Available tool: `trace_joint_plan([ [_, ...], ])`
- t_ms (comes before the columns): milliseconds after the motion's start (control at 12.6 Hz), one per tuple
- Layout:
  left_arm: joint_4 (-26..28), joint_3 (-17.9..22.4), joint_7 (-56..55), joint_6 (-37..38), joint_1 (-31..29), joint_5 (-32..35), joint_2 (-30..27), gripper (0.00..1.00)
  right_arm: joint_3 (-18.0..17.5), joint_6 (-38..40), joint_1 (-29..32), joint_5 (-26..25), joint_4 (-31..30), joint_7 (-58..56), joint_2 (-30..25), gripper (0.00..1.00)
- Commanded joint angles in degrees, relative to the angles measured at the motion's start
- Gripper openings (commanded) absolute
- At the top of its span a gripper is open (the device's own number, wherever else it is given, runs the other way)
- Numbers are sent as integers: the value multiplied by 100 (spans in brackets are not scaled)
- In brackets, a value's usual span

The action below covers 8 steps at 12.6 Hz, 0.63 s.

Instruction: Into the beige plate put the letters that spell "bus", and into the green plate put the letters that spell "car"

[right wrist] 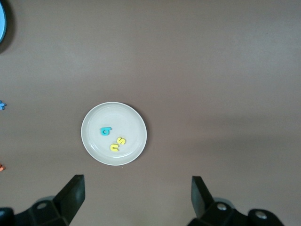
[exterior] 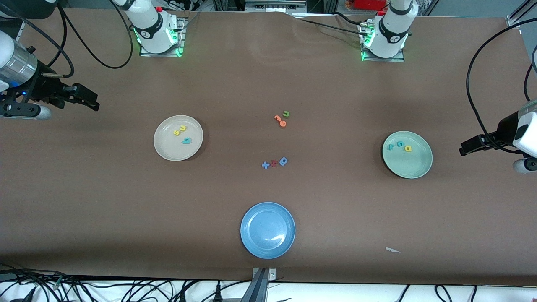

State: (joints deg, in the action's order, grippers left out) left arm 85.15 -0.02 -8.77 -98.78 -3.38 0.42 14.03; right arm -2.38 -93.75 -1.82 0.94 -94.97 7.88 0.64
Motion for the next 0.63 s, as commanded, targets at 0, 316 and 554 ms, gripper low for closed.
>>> trace_joint_plan([
  [0, 169, 64, 130, -71, 48, -95, -163, 100, 27, -3, -20, -24, 31, -102, -2, 100],
  [316, 46, 46, 174, 157, 48, -139, -172, 100, 27, 6, -12, -15, 31, -102, -2, 100],
  [554, 37, 37, 481, 324, 56, -139, -172, 100, 18, -3, -20, -15, 31, -85, -11, 100],
])
